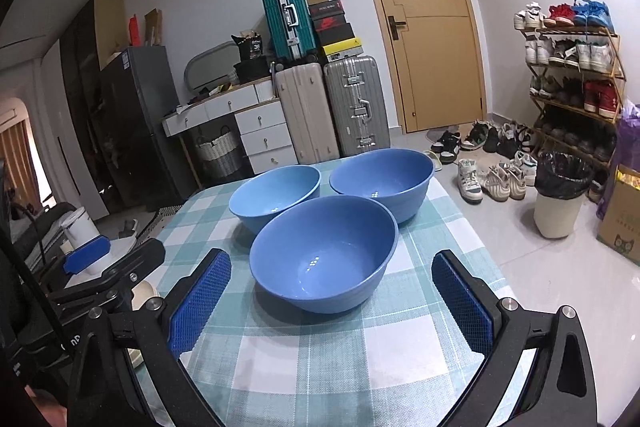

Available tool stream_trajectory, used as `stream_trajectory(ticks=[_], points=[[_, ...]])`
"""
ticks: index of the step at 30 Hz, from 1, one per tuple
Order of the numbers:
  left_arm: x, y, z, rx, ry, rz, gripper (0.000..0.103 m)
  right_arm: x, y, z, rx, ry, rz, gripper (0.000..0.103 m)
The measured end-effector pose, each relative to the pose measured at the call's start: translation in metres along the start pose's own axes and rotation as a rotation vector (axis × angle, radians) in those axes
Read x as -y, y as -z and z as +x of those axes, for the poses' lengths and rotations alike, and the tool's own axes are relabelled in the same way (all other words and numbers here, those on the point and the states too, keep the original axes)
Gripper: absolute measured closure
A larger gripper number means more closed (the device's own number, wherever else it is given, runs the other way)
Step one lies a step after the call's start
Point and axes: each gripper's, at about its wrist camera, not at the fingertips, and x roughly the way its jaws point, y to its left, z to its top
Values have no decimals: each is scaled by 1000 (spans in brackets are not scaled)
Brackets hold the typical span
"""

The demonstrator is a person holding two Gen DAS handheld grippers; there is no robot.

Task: Organize plates and bowls
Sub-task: 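Withdraw both grippers and move them toward the blue bowls, then reach both grippers to the rim of the nearest blue bowl and close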

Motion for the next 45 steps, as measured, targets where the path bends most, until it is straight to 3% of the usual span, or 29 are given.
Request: stream_trajectory(ticks=[12,16,18,20,26,28,31,36,40,45], points=[[-3,-8,32,-93,-4,-34,9,7,-3,5,-21,28,25,1],[-12,-22,49,-138,37,-140,9,18,-11,16,-95,-17,54,1],[-16,-28,59,-151,47,-199,9,28,-19,19,-86,1,54,1],[-14,-33,78,-205,50,-228,9,42,-30,29,-93,28,64,1],[2,-22,126,-394,89,-216,9,71,-49,87,-282,15,129,2],[8,-18,136,-444,129,-214,9,78,-51,103,-319,22,153,11],[17,-16,140,-446,106,-175,9,87,-49,131,-403,48,180,28],[26,-15,150,-492,170,-176,10,90,-41,165,-500,61,176,54],[26,-16,153,-479,159,-206,11,92,-35,180,-540,87,182,62],[23,-10,166,-517,142,-222,26,91,-31,191,-574,74,194,74]])
